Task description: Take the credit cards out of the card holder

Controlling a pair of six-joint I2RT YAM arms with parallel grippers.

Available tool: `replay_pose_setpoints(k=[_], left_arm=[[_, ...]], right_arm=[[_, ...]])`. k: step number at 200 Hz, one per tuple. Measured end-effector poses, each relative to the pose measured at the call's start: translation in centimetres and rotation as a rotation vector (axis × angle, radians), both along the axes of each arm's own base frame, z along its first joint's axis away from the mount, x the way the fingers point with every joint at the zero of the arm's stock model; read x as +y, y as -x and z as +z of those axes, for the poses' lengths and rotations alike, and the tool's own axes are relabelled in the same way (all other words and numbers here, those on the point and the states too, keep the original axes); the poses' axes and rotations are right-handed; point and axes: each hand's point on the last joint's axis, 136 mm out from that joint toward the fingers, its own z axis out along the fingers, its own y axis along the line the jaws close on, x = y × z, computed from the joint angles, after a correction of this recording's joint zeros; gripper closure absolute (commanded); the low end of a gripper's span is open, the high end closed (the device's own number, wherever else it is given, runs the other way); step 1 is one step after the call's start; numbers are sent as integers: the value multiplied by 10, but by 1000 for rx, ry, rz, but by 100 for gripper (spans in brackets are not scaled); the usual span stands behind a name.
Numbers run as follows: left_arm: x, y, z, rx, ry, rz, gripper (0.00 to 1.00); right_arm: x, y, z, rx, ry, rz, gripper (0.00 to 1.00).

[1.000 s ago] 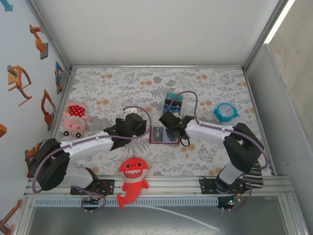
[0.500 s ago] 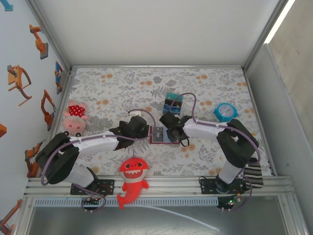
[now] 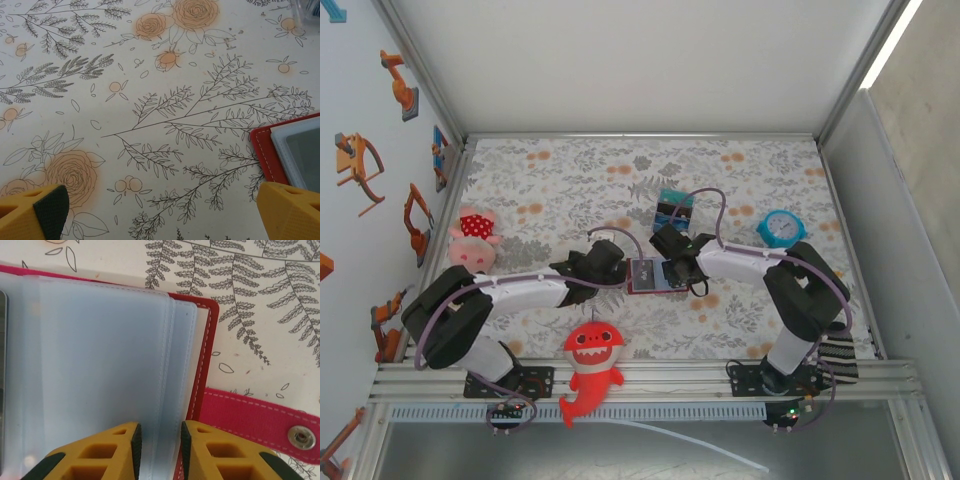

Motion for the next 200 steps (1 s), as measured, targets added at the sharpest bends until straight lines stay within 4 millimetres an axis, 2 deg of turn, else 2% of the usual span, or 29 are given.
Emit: replay_pose_setpoints(k=[28, 57, 92, 156, 200], left_arm=[[-4, 4, -8, 31, 0, -19, 3], [-11, 6, -14, 53, 12, -41, 3], [-16, 7, -19, 69, 18, -54, 3], [-25, 9, -23, 88, 36, -77, 3], [-27, 10, -32, 111, 25, -84, 3]], right_arm=[[-1, 3, 9, 1, -21, -11, 76], [3, 2, 27, -25, -73, -26, 76], [13, 4, 41, -20, -161, -29, 84], [46, 1, 49, 24, -362, -22, 85], [59, 4, 35, 81, -403, -11, 85]])
